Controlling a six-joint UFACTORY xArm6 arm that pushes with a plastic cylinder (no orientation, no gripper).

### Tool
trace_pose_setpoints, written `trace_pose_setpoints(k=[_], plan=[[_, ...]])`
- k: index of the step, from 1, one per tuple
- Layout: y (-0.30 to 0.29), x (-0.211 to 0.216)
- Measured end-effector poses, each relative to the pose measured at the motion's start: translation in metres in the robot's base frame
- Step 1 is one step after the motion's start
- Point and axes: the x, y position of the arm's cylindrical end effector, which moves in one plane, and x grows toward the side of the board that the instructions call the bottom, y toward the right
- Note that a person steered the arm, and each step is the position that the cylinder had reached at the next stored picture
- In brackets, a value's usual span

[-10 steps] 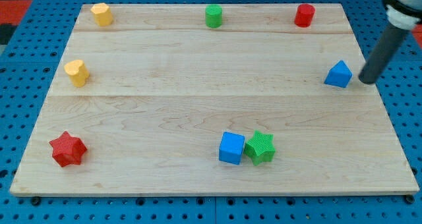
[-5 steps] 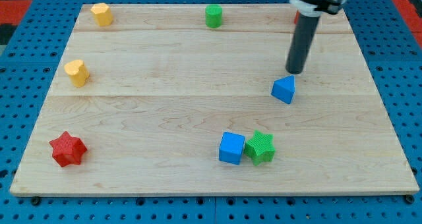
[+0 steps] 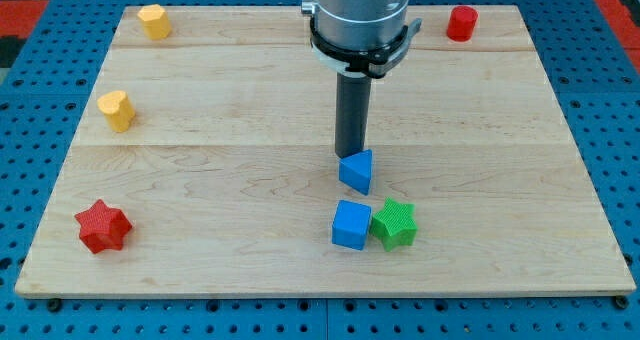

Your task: Move the blue triangle to the top of green star and blue cube

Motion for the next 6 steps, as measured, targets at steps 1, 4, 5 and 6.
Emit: trace_pose_setpoints(k=[1, 4, 5, 6], plan=[[-0.011, -0.016], [-0.044, -0.001], [0.002, 0.0], [0.02, 0.017]])
